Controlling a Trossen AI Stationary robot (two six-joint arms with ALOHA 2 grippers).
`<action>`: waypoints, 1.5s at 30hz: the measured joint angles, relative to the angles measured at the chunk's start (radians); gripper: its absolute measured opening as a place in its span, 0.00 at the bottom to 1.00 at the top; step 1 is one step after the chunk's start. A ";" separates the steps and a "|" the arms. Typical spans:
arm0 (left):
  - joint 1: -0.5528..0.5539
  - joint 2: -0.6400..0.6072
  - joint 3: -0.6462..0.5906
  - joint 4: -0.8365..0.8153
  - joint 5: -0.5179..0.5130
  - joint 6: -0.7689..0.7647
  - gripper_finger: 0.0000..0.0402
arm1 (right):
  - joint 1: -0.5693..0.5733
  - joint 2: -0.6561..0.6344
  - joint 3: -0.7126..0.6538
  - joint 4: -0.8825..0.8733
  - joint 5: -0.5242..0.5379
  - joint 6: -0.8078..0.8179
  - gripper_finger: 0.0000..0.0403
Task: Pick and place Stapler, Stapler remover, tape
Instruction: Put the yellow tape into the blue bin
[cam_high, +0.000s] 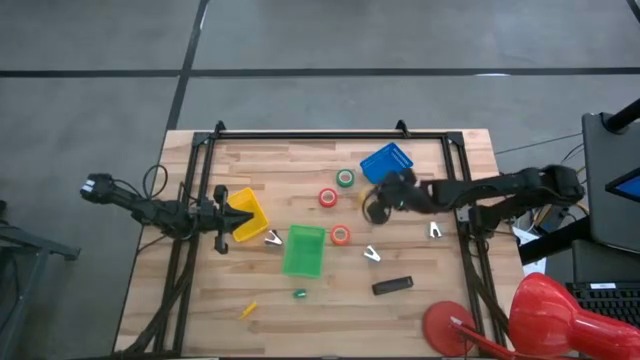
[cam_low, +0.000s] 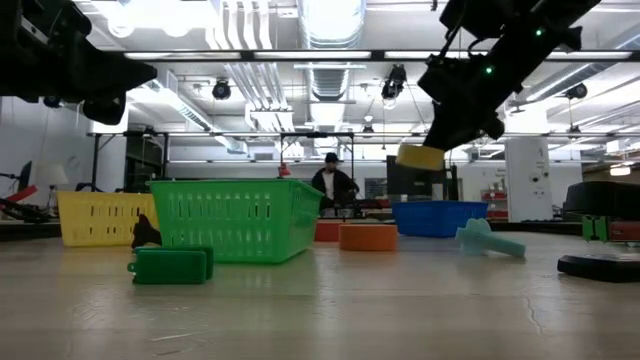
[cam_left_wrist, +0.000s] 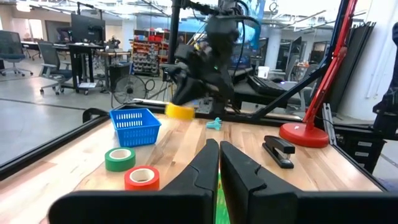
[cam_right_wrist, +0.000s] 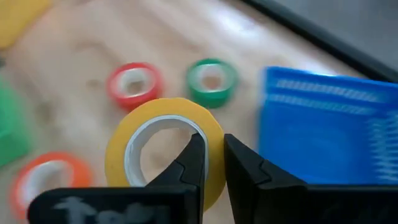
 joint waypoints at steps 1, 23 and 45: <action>0.000 0.000 0.000 0.000 0.000 0.000 0.05 | -0.031 -0.021 0.000 -0.025 0.001 -0.002 0.09; 0.000 0.001 0.000 0.002 0.000 0.000 0.05 | -0.556 0.091 0.000 -0.015 -0.132 -0.147 0.09; 0.000 0.001 0.000 0.002 0.000 0.000 0.05 | -0.593 0.216 0.000 0.049 -0.150 -0.185 0.11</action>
